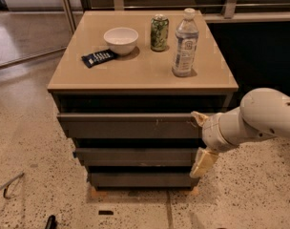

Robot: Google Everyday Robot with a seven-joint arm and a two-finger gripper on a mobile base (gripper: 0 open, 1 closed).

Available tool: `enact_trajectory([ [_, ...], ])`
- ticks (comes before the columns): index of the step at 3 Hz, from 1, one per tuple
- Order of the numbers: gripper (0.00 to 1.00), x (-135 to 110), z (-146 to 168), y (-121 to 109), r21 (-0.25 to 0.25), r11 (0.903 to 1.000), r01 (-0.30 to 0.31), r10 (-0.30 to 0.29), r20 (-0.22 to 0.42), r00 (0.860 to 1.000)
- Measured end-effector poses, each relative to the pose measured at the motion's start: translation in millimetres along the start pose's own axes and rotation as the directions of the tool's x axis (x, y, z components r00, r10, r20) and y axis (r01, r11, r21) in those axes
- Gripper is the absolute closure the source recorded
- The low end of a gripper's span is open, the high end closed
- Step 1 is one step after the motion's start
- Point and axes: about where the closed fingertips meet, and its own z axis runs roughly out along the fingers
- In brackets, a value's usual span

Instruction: Open top drawer

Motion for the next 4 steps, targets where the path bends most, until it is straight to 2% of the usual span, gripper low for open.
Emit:
enact_trajectory([
  [2,0.0,2.2,-1.7,-9.0,0.026,0.9995,0.016,-0.015,-0.026,1.0],
  [3,0.0,5.3,2.7,-23.2,0.055,0.998,0.032,-0.029,-0.055,0.998],
  [4,0.0,5.7,10.6,-31.2,0.055,0.9975,0.043,-0.039,-0.063,0.997],
])
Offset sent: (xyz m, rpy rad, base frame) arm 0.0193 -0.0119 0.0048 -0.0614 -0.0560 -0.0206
